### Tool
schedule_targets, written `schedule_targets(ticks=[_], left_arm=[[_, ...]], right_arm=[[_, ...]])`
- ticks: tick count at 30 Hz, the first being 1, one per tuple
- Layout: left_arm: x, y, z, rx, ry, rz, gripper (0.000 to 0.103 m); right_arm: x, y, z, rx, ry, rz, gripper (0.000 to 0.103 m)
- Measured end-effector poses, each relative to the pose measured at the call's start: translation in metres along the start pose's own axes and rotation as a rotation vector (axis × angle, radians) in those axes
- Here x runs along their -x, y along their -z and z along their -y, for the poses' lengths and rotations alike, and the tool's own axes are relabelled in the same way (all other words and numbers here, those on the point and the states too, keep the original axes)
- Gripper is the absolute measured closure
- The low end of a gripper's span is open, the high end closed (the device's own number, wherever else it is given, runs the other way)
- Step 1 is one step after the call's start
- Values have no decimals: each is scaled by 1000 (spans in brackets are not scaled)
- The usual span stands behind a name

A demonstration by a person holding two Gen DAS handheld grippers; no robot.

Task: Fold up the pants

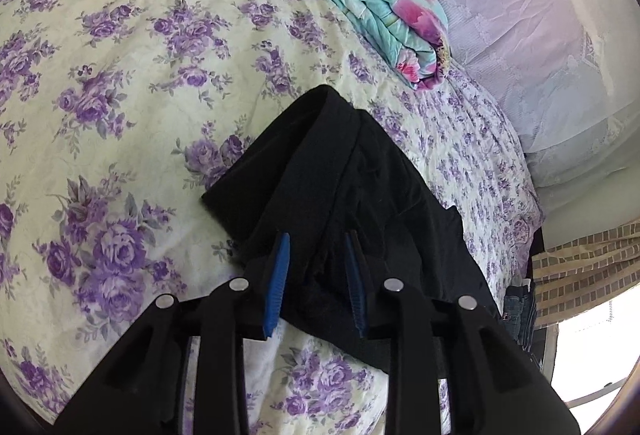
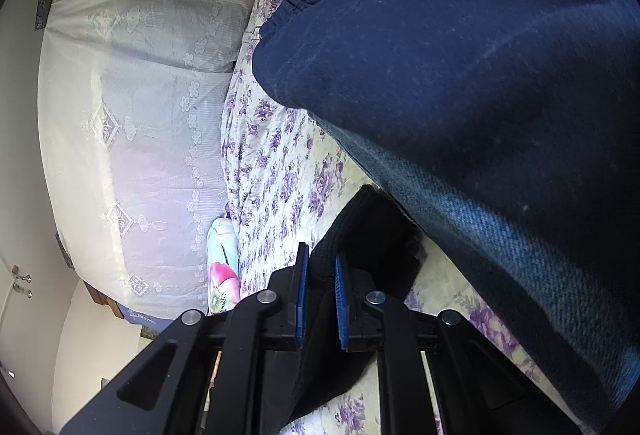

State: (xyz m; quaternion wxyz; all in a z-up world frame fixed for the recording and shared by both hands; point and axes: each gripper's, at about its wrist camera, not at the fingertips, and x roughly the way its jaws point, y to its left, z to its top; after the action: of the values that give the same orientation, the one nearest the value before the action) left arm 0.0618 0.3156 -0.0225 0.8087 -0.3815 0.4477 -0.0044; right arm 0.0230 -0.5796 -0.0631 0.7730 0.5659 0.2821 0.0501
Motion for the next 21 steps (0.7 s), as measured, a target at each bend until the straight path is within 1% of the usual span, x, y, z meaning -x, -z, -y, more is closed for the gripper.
schedule_targets(ticks=[1,2,4,5,6,7,8,9,10,11,13,14,15,16,17,18,19,21], left_arm=[[-1,-3,0,-3,3,7,91],[-1,-5,0,-3,1,10,95],[0,-9,-1,2,-15,21,95],[0,-9,-2,8,-17,21,92],[1,-7,-4,18,-17,20,74],[1,-5,-4,11,-20,22,60],[2,-3,-3,-11,-45,38,37],[3,0,-1,-41,-104,68,35],[1,2,0,-65,-138,80,35],[-1,3,-1,-74,-132,78,39],[-7,2,-10,-31,-68,66,45],[-7,2,-15,-14,-57,74,45],[-8,2,-18,-11,-50,78,45],[-9,4,-20,-13,-49,80,45],[-10,5,-23,-13,-52,77,45],[-11,6,-26,-8,-48,71,45],[-12,7,-28,0,-41,67,45],[-11,8,-29,12,-30,69,45]], right_arm=[[-1,-1,-2,5,3,-2,91],[-3,-3,-6,14,5,-6,91],[-7,-6,-15,31,5,-9,91],[-10,-7,-22,47,3,-12,91],[-12,-8,-28,62,2,-12,91],[-14,-10,-34,76,0,-11,91],[-16,-11,-39,86,0,-11,91],[-18,-13,-44,94,0,-10,91],[-20,-16,-52,108,-4,-8,91],[-20,-18,-58,123,-14,-5,91],[-13,-20,-75,180,-41,14,91],[-8,-19,-80,221,-44,26,91],[-4,-18,-82,273,-16,38,91],[-2,-15,-76,307,46,41,91],[-3,-14,-65,309,111,20,91],[-6,-13,-48,294,177,-13,91],[-7,-8,-23,246,241,-42,91],[-7,-2,7,186,280,-88,91]])
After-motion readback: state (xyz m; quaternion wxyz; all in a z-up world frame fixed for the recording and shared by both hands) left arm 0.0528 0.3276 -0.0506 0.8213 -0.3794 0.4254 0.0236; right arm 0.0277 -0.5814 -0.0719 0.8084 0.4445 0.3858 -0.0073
